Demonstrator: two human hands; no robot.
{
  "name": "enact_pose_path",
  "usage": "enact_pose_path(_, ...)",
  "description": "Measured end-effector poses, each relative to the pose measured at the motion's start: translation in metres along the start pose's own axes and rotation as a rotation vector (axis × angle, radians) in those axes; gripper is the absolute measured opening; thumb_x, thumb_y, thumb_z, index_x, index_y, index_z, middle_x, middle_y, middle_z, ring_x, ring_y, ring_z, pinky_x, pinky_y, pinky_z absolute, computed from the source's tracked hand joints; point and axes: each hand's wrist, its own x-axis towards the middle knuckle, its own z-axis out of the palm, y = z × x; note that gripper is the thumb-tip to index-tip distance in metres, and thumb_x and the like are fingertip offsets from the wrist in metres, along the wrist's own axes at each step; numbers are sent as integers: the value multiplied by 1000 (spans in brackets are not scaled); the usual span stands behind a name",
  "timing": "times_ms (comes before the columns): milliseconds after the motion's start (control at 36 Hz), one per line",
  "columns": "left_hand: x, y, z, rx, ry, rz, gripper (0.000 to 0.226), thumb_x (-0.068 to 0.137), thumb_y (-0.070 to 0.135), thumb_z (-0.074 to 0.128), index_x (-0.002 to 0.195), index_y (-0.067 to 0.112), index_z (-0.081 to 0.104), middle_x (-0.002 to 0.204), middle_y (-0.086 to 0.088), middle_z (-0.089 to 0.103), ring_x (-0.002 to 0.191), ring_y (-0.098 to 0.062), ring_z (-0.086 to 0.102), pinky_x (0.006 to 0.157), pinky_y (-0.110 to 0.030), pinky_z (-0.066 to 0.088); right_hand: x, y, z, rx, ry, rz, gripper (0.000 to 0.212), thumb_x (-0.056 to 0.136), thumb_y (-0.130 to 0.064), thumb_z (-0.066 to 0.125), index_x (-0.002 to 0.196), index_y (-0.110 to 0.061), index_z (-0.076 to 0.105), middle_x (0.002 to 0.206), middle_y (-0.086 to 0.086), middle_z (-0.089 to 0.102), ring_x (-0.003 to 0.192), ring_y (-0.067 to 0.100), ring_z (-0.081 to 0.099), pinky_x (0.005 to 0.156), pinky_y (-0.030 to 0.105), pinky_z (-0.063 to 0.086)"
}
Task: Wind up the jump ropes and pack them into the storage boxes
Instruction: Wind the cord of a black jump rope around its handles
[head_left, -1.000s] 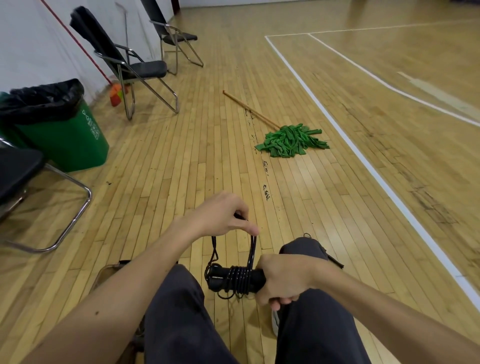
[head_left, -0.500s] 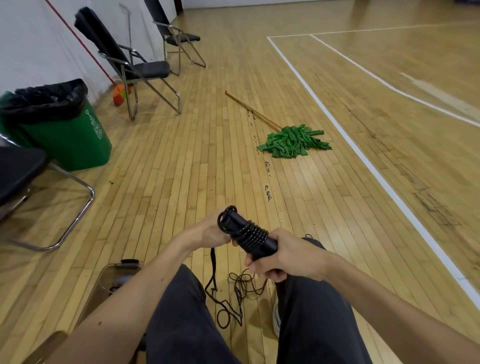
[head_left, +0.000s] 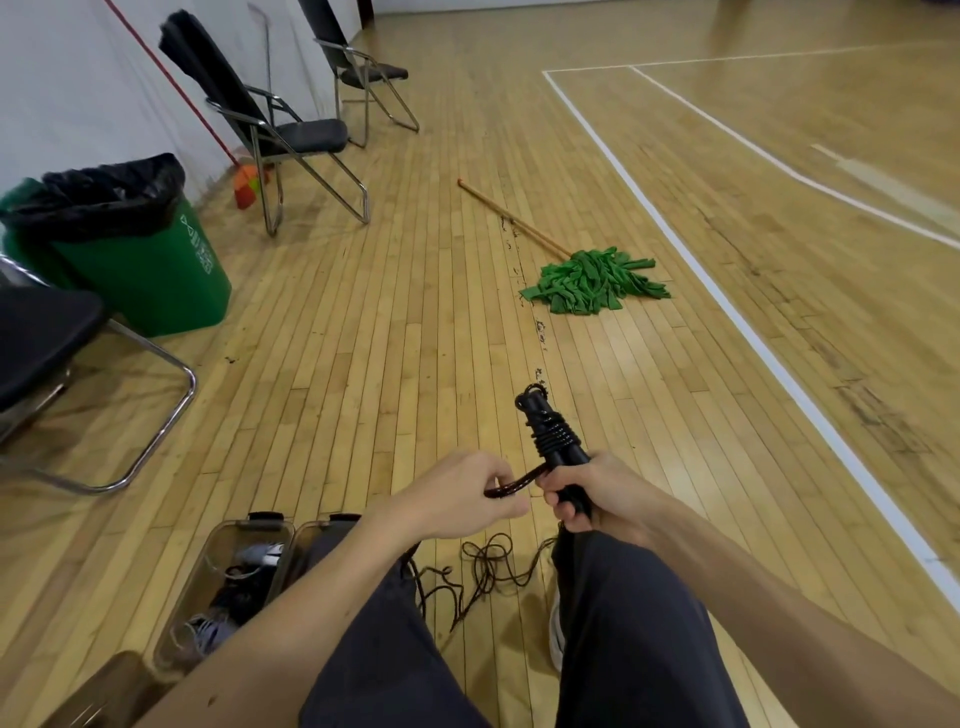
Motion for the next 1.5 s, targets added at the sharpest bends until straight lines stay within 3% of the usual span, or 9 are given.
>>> enact_pose_path(83,-4,5,0,65,-17,10,32,96,45,61,115,20,68,92,10,58,82,-6,55,66,-21,38,6,2,-8,-26,68,-4,14,88,4,63,97,-2,55,67,8,57,52,15,47,45,23,36)
enact_pose_path(139,-8,10,-1,89,14,13,34,99,40,58,123,17,66,83,14,52,70,-1,48,59,-16,32,7,4,-15,-64,92,-5,17,87,3,65,100,-2,55,69,8,58,53,15,47,46,24,37)
enact_pose_path(222,-13,21,-6,154,7,2,31,102,38,55,121,17,66,75,14,51,62,-2,47,56,-19,35,10,7,-19,-119,101,10,24,86,4,67,104,-2,53,70,8,58,54,16,47,45,24,38)
enact_pose_path(306,-17,38,-10,366,-23,52,27,101,37,55,107,13,65,82,3,58,75,-15,57,67,-28,47,16,11,-16,-130,117,58,24,85,3,66,104,-3,53,68,7,58,52,15,47,44,24,37)
enact_pose_path(472,-23,57,-21,654,47,138,21,104,23,52,117,11,62,96,-4,61,91,-22,62,83,-36,55,21,5,-17,-173,209,80,18,88,1,65,103,-2,56,65,7,59,50,14,47,43,24,38)
enact_pose_path(667,-22,72,-45,750,124,259,19,105,21,49,118,11,60,92,-1,56,84,-17,61,78,-30,56,17,7,-13,-292,148,164,20,89,-2,66,105,-1,55,62,5,60,47,14,47,41,22,37)
enact_pose_path(861,-16,73,-70,734,128,292,28,104,37,48,113,14,63,98,3,60,89,-15,61,82,-31,55,8,2,1,-448,-36,242,21,89,-6,65,105,-4,51,64,6,60,48,14,44,41,22,34)
enact_pose_path(1194,-13,66,-86,603,271,507,37,87,48,67,89,12,67,78,4,62,73,-14,58,69,-34,53,-20,-11,33,-726,-333,358,11,91,-11,63,97,-6,56,68,6,62,48,11,43,41,18,33)
enact_pose_path(1500,3,58,-87,257,181,282,38,65,53,85,74,22,66,70,15,59,69,0,54,71,-28,52,-46,-12,54,-857,-423,190,8,92,-10,64,96,-8,58,61,4,57,45,13,41,41,20,35)
